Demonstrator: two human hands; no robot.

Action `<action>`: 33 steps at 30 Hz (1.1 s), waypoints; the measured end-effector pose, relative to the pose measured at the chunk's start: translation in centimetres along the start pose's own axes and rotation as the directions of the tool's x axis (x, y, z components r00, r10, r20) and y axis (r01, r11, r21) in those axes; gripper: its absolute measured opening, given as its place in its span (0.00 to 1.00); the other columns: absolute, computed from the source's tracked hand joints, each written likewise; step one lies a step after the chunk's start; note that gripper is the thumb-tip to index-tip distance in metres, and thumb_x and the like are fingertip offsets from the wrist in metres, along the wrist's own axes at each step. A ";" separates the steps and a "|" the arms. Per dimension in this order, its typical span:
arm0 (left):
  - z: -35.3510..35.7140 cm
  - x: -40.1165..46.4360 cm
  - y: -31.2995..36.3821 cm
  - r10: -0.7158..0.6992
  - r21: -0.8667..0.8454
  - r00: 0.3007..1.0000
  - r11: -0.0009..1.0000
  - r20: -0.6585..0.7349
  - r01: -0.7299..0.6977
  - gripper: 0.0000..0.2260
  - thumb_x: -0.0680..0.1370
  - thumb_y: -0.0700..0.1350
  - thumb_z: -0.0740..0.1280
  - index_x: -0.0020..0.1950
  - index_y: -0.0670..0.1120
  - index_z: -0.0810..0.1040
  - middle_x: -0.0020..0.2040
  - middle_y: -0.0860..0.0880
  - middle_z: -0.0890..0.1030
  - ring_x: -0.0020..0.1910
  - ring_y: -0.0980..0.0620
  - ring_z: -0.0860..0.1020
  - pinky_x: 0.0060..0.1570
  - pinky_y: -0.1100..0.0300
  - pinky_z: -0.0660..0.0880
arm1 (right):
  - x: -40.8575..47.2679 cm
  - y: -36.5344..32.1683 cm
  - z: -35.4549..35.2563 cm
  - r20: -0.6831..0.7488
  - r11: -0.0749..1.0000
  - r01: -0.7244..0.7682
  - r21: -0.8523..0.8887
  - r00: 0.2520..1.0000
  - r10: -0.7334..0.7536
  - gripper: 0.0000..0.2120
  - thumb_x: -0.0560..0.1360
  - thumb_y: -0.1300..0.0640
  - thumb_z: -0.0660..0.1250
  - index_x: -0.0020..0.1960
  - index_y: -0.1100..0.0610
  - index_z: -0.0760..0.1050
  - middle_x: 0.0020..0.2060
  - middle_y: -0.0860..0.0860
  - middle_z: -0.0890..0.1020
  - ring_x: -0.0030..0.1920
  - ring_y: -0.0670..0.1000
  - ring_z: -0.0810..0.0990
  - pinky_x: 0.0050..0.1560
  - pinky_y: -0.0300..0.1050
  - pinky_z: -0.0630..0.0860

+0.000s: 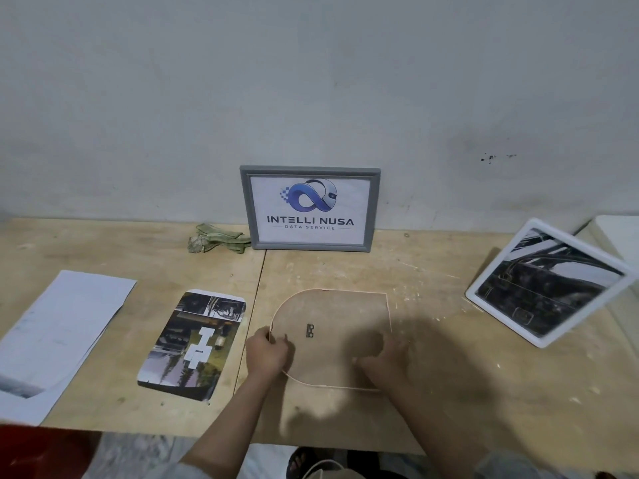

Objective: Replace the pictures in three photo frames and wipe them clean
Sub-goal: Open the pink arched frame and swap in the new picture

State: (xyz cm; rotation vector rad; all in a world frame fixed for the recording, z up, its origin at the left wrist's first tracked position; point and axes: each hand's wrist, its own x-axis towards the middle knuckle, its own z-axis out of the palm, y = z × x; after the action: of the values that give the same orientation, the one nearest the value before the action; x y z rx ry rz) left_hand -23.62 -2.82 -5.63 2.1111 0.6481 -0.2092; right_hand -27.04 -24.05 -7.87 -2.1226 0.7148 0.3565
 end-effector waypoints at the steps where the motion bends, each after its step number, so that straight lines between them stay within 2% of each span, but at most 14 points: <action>1: -0.1 -0.1 0.1 -0.019 -0.042 1.000 0.999 0.006 0.019 0.08 0.75 0.39 0.67 0.36 0.42 0.72 0.32 0.45 0.75 0.39 0.43 0.75 0.38 0.57 0.67 | 0.2 0.0 -0.2 -0.004 0.999 -0.005 0.051 1.000 0.006 0.40 0.59 0.53 0.78 0.68 0.53 0.67 0.65 0.60 0.64 0.65 0.61 0.66 0.64 0.49 0.68; 3: -0.4 -0.1 0.7 -0.025 -0.115 1.000 0.993 -0.005 0.024 0.06 0.77 0.39 0.66 0.39 0.42 0.76 0.36 0.43 0.78 0.42 0.42 0.77 0.40 0.56 0.70 | 0.6 -0.1 -0.5 -0.021 0.991 0.019 0.134 1.000 -0.017 0.40 0.56 0.49 0.78 0.65 0.54 0.70 0.64 0.60 0.67 0.63 0.59 0.69 0.61 0.51 0.71; 6: -1.2 0.1 2.8 -0.022 -0.171 0.997 0.985 -0.070 0.010 0.12 0.78 0.42 0.65 0.33 0.46 0.75 0.38 0.39 0.80 0.40 0.42 0.78 0.43 0.51 0.75 | 0.8 -0.6 -1.4 0.007 0.978 0.067 0.198 0.998 -0.069 0.38 0.57 0.48 0.74 0.65 0.55 0.72 0.55 0.60 0.76 0.50 0.56 0.75 0.49 0.47 0.74; 8: -2.0 0.3 4.7 -0.040 -0.240 0.994 0.971 -0.100 0.015 0.14 0.78 0.43 0.65 0.31 0.47 0.74 0.37 0.39 0.79 0.38 0.43 0.77 0.44 0.47 0.77 | 0.5 -1.6 -2.2 -0.003 0.969 0.191 0.154 0.981 -0.193 0.34 0.63 0.49 0.75 0.66 0.56 0.72 0.60 0.59 0.74 0.58 0.56 0.74 0.59 0.47 0.71; 11: -3.3 0.9 7.5 -0.084 -0.317 0.989 0.948 -0.118 0.042 0.13 0.76 0.42 0.66 0.31 0.44 0.74 0.34 0.41 0.74 0.34 0.44 0.73 0.38 0.50 0.76 | -0.5 -3.4 -3.0 0.041 0.874 0.486 -0.011 0.874 -0.485 0.30 0.69 0.40 0.68 0.68 0.50 0.70 0.72 0.52 0.63 0.72 0.51 0.60 0.73 0.50 0.58; 13: -4.3 1.0 9.4 -0.110 -0.363 0.987 0.930 -0.114 0.062 0.09 0.73 0.39 0.65 0.33 0.43 0.73 0.33 0.42 0.70 0.34 0.47 0.69 0.35 0.54 0.70 | -1.1 -4.7 -4.0 0.144 0.706 0.690 -0.160 0.724 -0.675 0.35 0.70 0.29 0.57 0.69 0.49 0.68 0.73 0.48 0.62 0.73 0.49 0.57 0.73 0.51 0.56; 15: -5.5 0.9 11.1 -0.133 -0.407 0.985 0.910 -0.111 0.077 0.08 0.72 0.35 0.64 0.33 0.40 0.72 0.33 0.42 0.69 0.33 0.47 0.68 0.33 0.55 0.67 | -1.2 -6.0 -5.2 0.189 0.491 0.831 -0.262 0.543 -0.818 0.37 0.72 0.27 0.48 0.69 0.51 0.69 0.71 0.50 0.67 0.71 0.51 0.63 0.71 0.51 0.62; 18: -7.2 0.8 12.8 -0.176 -0.497 0.980 0.861 -0.090 0.109 0.10 0.72 0.31 0.63 0.32 0.39 0.69 0.31 0.42 0.69 0.28 0.48 0.67 0.25 0.61 0.65 | -1.1 -7.9 -6.3 0.135 0.125 0.920 -0.373 0.186 -0.973 0.30 0.77 0.35 0.52 0.62 0.57 0.75 0.60 0.54 0.79 0.60 0.53 0.76 0.60 0.46 0.73; 20: -8.3 0.6 13.5 -0.188 -0.543 0.978 0.832 -0.091 0.109 0.07 0.72 0.30 0.63 0.35 0.38 0.71 0.34 0.40 0.72 0.30 0.47 0.69 0.27 0.59 0.69 | -0.4 -8.6 -6.1 0.092 -0.060 0.886 -0.459 -0.020 -0.996 0.25 0.80 0.42 0.54 0.58 0.61 0.78 0.54 0.56 0.82 0.54 0.54 0.80 0.53 0.45 0.78; 23: -9.7 -0.1 14.1 -0.175 -0.589 0.979 0.803 -0.101 0.083 0.07 0.73 0.28 0.61 0.37 0.36 0.73 0.34 0.41 0.74 0.31 0.46 0.73 0.28 0.56 0.75 | 0.6 -9.6 -5.4 0.021 -0.114 0.843 -0.525 -0.122 -0.992 0.20 0.82 0.52 0.54 0.55 0.65 0.79 0.50 0.59 0.83 0.48 0.56 0.83 0.47 0.48 0.80; 25: -10.4 -0.9 14.3 -0.162 -0.627 0.981 0.777 -0.104 0.062 0.05 0.74 0.29 0.61 0.40 0.35 0.74 0.35 0.41 0.75 0.31 0.45 0.75 0.24 0.57 0.77 | 0.6 -10.7 -5.1 -0.052 -0.075 0.859 -0.507 -0.117 -0.992 0.19 0.82 0.54 0.53 0.53 0.64 0.79 0.47 0.58 0.84 0.45 0.56 0.83 0.43 0.47 0.80; 27: -11.0 -1.7 14.1 -0.155 -0.680 0.982 0.732 -0.109 0.040 0.05 0.76 0.37 0.66 0.45 0.35 0.76 0.36 0.41 0.77 0.34 0.44 0.79 0.25 0.58 0.79 | 0.2 -12.0 -5.2 -0.112 0.014 0.893 -0.449 -0.040 -0.993 0.17 0.81 0.54 0.53 0.51 0.61 0.78 0.40 0.54 0.83 0.37 0.54 0.82 0.35 0.43 0.77; 30: -11.6 -1.6 12.5 -0.155 -0.734 0.980 0.679 -0.122 0.016 0.18 0.74 0.56 0.70 0.42 0.41 0.75 0.39 0.43 0.80 0.37 0.45 0.81 0.34 0.56 0.79 | -0.3 -13.8 -5.5 -0.163 0.287 0.916 -0.281 0.249 -0.955 0.09 0.77 0.56 0.56 0.47 0.56 0.75 0.32 0.49 0.79 0.29 0.52 0.76 0.26 0.38 0.63; 33: -11.7 -1.4 9.3 -0.176 -0.657 0.972 0.753 -0.156 0.031 0.20 0.72 0.61 0.68 0.37 0.46 0.69 0.38 0.46 0.73 0.32 0.49 0.70 0.34 0.59 0.71 | -0.2 -15.1 -4.8 -0.055 0.533 0.841 0.095 0.539 -0.841 0.10 0.80 0.58 0.57 0.42 0.49 0.71 0.32 0.46 0.75 0.33 0.47 0.72 0.32 0.35 0.66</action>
State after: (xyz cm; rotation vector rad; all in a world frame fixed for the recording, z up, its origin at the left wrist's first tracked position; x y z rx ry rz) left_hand -20.97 1.71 8.38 1.4216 0.8234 0.1715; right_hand -18.04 -20.61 4.72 -2.0847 -0.3622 -0.2318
